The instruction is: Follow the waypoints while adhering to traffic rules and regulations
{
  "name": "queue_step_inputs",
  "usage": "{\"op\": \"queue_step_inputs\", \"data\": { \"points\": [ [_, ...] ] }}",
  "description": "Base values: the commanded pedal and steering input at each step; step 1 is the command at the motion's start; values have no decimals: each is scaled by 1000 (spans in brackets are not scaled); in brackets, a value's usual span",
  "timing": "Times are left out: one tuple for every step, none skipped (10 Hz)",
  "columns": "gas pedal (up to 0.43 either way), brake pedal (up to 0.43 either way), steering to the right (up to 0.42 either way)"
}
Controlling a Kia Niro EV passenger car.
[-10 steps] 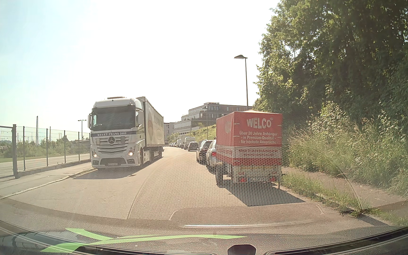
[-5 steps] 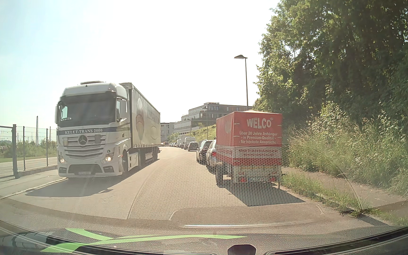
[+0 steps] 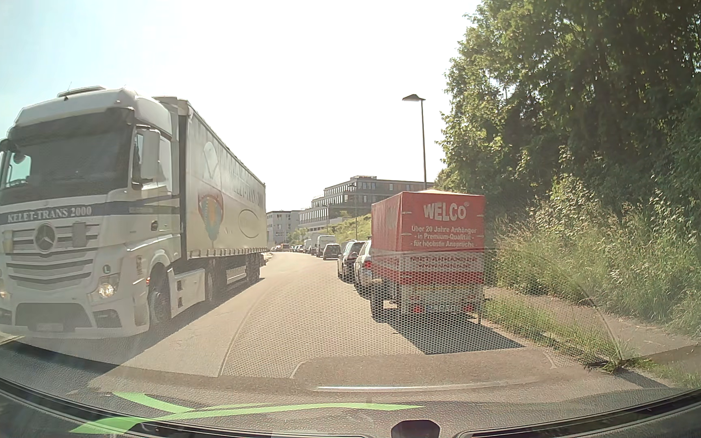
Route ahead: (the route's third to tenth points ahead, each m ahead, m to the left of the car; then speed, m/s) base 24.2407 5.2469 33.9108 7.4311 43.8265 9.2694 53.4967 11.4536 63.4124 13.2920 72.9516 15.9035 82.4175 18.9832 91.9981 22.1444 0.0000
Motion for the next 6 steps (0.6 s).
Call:
{"op": "queue_step_inputs", "data": {
  "points": [
    [0,207,-120],
    [0,201,-120],
    [0,195,-120],
    [0,165,-120],
    [0,140,-120],
    [0,85,-120]
  ]
}}
